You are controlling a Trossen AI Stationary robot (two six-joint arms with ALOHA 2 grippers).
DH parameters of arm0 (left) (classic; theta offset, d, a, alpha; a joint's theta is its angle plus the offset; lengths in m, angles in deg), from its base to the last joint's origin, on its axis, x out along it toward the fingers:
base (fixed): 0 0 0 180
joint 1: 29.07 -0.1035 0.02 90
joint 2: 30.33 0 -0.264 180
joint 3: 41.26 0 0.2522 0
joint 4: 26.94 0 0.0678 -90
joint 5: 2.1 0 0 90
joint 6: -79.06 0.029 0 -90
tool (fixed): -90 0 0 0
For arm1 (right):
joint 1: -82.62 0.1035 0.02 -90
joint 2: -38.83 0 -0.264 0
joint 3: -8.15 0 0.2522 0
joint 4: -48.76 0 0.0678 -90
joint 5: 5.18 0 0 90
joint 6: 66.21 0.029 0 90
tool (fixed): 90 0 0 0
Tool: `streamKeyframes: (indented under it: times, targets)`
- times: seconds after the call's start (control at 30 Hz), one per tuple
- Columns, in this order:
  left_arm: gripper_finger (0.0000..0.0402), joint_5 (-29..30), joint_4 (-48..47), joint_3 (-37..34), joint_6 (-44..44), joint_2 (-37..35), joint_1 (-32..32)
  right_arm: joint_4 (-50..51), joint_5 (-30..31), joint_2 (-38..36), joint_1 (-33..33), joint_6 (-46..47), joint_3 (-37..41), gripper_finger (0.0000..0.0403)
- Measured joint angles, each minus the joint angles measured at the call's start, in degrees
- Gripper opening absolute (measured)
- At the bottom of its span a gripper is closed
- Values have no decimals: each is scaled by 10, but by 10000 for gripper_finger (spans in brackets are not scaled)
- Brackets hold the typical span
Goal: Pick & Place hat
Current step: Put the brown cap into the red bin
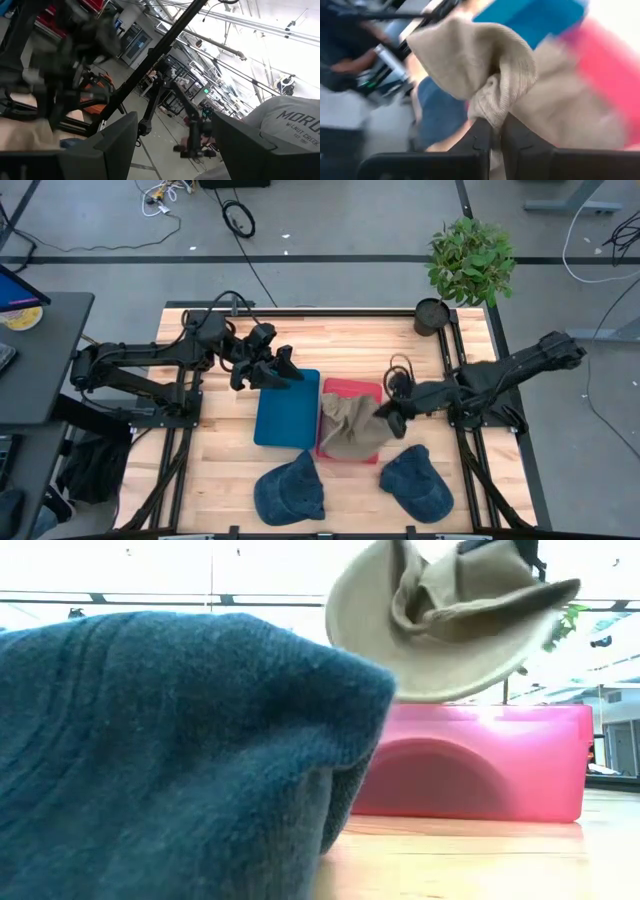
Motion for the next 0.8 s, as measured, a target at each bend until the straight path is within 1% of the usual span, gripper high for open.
streamKeyframes:
  times: [0.1, 0.17, 0.27, 0.33, 0.43, 0.53, 0.6, 0.63, 0.7, 0.8]
  targets:
    - [259, 0, -1, 0, 0, 0, 0, 79, 58, 6, -17, -65, -70, 17]
    - [259, 0, -1, 0, 0, 0, 0, 107, 77, 9, -33, -104, -106, 17]
    - [259, 0, -1, 0, 0, 0, 0, 135, 100, 18, -58, -162, -139, 17]
    - [259, 2, 0, 0, 1, 0, 0, 151, 111, 29, -73, -205, -146, 17]
    - [259, 4, 1, 0, 2, 0, 0, 164, 109, 57, -96, -259, -146, 16]
    - [259, 5, 3, 0, 0, 0, 0, 184, 116, 94, -104, -313, -146, 16]
    - [259, 5, 4, 0, -3, 0, 0, 197, 141, 111, -106, -328, -146, 16]
    - [259, 5, 4, 0, -3, 0, 0, 192, 145, 115, -107, -331, -146, 16]
    - [259, 5, 4, 0, -5, 0, 0, 176, 132, 117, -107, -343, -146, 16]
    - [259, 5, 4, 0, -8, 0, 0, 147, 68, 116, -100, -377, -147, 16]
